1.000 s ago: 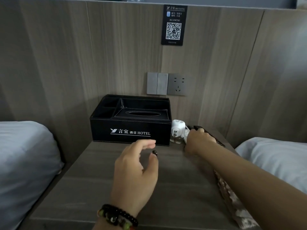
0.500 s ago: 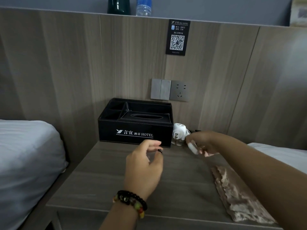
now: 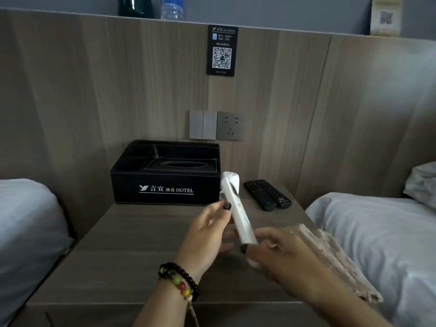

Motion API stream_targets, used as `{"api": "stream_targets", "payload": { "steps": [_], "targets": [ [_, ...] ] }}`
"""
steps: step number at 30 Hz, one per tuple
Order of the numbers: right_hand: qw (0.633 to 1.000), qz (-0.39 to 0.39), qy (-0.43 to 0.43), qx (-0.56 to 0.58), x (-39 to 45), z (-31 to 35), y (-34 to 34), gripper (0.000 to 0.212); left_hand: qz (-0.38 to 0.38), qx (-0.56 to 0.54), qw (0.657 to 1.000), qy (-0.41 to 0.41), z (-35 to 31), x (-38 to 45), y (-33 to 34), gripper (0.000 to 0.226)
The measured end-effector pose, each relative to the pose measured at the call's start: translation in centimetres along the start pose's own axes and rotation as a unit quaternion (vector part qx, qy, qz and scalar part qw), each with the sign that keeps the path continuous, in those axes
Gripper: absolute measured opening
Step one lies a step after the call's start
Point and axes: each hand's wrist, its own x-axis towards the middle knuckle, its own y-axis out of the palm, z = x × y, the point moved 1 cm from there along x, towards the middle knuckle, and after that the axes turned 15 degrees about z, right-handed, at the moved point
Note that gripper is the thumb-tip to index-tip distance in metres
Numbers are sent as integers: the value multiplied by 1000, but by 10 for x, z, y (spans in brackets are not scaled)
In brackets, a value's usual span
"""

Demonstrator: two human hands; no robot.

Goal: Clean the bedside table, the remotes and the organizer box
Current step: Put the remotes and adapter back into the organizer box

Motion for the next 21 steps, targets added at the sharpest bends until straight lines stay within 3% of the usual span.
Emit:
{"api": "stream_targets", "payload": {
  "steps": [4,9,13,16,21],
  "targets": [
    [967,-78,-44,-239,9,-7,16,44,-52,-34,998,10,4,6,-1,18],
    [936,-76,-107,-326,23,6,-1,61,-40,18,998,48,-3,7,-21,23],
    [923,-93,-185,-325,53,49,-27,49,-36,32,997,65,-11,8,-44,30],
    [929,-31,-202,-309,93,86,-23,52,-43,44,994,85,-11,6,-59,33],
    [957,117,-134,-227,138,128,23,63,-103,99,983,111,-7,-15,-88,29]
  ]
}}
